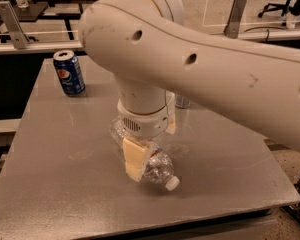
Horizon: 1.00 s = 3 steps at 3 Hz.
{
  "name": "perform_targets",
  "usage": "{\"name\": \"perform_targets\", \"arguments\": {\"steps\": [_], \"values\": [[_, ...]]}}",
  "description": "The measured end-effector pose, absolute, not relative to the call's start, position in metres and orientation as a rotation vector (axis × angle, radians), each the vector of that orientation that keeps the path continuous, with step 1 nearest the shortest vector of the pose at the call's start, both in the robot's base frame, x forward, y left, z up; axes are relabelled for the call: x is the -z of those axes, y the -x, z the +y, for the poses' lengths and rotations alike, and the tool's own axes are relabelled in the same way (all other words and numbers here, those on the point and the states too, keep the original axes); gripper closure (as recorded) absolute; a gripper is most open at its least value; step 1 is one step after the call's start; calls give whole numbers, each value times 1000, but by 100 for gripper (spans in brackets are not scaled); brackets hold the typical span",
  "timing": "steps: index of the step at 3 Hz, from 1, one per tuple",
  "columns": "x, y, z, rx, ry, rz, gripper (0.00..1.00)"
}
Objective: Move water bottle near pepsi can
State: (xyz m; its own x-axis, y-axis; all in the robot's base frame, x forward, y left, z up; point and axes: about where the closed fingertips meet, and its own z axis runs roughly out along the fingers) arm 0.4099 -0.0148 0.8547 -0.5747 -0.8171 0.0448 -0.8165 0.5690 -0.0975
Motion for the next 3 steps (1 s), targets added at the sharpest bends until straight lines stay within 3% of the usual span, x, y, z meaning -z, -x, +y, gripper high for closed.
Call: {"name": "perform_targets", "arguments": {"steps": [1, 3], "values": [[-853, -410, -15, 191, 1455, 2777, 55], [-879, -450, 5, 172, 1488, 2718, 100]]}}
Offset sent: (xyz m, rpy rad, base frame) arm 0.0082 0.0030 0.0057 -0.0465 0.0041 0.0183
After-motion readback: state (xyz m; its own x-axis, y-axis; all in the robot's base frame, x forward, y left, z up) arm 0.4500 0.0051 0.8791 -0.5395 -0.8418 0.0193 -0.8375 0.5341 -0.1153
